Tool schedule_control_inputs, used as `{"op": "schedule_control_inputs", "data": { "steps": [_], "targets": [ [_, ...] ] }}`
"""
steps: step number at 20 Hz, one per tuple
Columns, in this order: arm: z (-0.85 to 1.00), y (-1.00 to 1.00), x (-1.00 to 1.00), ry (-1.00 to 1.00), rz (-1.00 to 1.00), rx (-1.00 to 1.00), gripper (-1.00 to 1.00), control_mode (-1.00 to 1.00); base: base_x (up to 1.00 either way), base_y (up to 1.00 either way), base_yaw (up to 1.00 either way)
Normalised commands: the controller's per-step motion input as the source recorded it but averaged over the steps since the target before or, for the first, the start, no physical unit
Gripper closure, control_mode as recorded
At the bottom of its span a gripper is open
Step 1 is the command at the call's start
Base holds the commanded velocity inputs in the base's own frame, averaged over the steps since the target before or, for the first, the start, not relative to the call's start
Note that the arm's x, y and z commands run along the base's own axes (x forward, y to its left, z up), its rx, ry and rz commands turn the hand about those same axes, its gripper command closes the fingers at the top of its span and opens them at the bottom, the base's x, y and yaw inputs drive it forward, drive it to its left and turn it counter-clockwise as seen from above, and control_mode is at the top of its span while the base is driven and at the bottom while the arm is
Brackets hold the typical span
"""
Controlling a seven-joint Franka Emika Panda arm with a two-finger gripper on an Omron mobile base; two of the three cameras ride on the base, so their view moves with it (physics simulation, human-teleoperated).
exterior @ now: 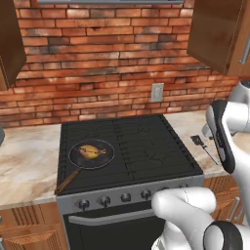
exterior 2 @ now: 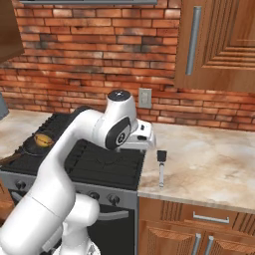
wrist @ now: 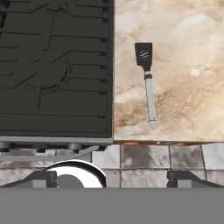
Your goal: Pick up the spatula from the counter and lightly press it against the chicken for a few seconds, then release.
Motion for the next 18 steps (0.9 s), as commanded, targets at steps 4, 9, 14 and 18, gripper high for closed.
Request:
{"op": "schedule_control_inputs", "data": {
  "steps": [4, 9, 14, 18],
  "targets": [
    [-0.31, -0.32, 0.08, 0.04, 0.0, 0.0, -1.0, -1.0, 0.0, 0.0, 0.0],
    [-0.31, -0.31, 0.09, 0.05, 0.0, 0.0, -1.0, -1.0, 0.0, 0.0, 0.0],
    [-0.3, -0.28, 0.07, 0.05, 0.0, 0.0, -1.0, -1.0, 0.0, 0.0, 0.0],
    [-0.32, -0.16, 0.01, 0.01, 0.0, 0.0, -1.0, -1.0, 0.0, 0.0, 0.0]
  ]
}}
